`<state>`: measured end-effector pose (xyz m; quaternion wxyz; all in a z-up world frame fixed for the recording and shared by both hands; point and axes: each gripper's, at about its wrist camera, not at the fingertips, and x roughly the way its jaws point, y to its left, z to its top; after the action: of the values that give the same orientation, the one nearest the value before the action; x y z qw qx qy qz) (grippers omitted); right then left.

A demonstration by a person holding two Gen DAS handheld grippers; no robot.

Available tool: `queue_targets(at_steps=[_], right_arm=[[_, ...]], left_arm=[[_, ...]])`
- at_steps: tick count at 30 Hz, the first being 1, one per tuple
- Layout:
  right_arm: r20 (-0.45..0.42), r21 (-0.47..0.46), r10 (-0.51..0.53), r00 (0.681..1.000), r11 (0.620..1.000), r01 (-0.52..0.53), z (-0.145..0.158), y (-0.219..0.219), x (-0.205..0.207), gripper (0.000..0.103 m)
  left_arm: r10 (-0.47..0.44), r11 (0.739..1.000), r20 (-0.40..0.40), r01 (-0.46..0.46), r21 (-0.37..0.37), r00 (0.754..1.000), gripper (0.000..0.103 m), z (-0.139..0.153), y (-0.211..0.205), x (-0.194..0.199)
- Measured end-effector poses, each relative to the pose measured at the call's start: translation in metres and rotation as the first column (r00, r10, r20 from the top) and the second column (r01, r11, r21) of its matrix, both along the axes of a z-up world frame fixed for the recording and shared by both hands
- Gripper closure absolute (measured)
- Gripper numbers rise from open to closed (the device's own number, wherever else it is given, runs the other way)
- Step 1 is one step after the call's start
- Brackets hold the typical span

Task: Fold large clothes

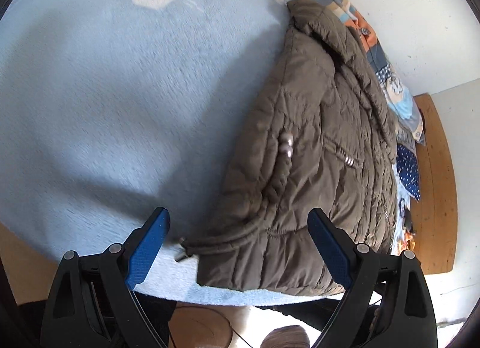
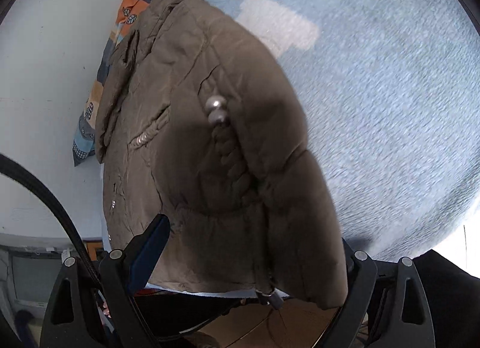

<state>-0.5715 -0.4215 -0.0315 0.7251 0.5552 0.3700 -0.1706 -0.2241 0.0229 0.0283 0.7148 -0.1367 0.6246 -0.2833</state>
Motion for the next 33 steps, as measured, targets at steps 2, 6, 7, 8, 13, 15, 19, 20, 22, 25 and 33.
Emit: queue_targets(at_steps=[2, 6, 7, 8, 13, 15, 19, 20, 22, 25, 33], right_arm=[[-0.011, -0.025, 0.009, 1.0, 1.0, -0.009, 0.0, 0.008, 0.005, 0.008], [0.003, -0.046, -0.027, 1.0, 0.999, 0.027, -0.002, 0.013, 0.006, 0.008], [0.007, -0.043, -0.038, 0.999, 0.998, 0.038, -0.003, 0.014, 0.005, 0.008], [0.01, -0.04, -0.046, 0.999, 0.998, 0.047, -0.003, 0.014, 0.004, 0.008], [0.041, -0.029, -0.079, 0.996, 0.996, 0.08, -0.003, 0.015, 0.003, 0.023], [0.056, -0.049, -0.074, 0.996, 0.996, 0.077, 0.004, 0.016, 0.006, 0.038], [0.062, -0.08, -0.083, 0.995, 0.993, 0.088, 0.007, 0.021, 0.005, 0.044], [0.055, -0.07, -0.088, 0.995, 0.993, 0.092, 0.004, 0.02, 0.005, 0.044], [0.055, -0.037, -0.099, 0.994, 0.994, 0.101, -0.004, 0.018, 0.004, 0.041], [0.065, -0.01, -0.098, 0.993, 0.995, 0.099, -0.009, 0.014, 0.005, 0.023], [0.119, -0.082, -0.033, 0.992, 0.996, 0.043, 0.011, 0.022, 0.008, 0.076]], left_arm=[[-0.005, 1.0, -0.016, 0.005, 0.006, 1.0, 0.01, -0.006, -0.006, -0.006], [0.014, 1.0, -0.009, -0.014, 0.02, 1.0, 0.01, -0.009, -0.013, -0.017], [0.019, 1.0, -0.009, -0.018, 0.006, 1.0, 0.011, -0.009, -0.013, -0.017], [0.022, 1.0, -0.014, -0.022, -0.017, 1.0, 0.014, -0.008, -0.013, -0.018], [0.044, 0.998, 0.008, -0.043, -0.037, 0.999, 0.046, -0.005, -0.011, -0.02], [0.048, 0.997, 0.009, -0.048, -0.054, 0.999, 0.051, -0.004, -0.009, -0.021], [0.044, 0.998, 0.026, -0.042, -0.044, 0.999, 0.052, -0.004, -0.011, -0.021], [0.045, 0.998, 0.027, -0.044, -0.039, 0.999, 0.051, -0.005, -0.01, -0.022], [0.056, 0.998, 0.024, -0.055, -0.031, 0.998, 0.044, -0.008, -0.012, -0.022], [0.028, 0.999, 0.045, -0.027, -0.018, 0.999, 0.031, -0.007, -0.024, -0.023], [-0.031, 0.999, 0.177, 0.037, -0.032, 0.984, 0.078, 0.014, -0.03, -0.036]])
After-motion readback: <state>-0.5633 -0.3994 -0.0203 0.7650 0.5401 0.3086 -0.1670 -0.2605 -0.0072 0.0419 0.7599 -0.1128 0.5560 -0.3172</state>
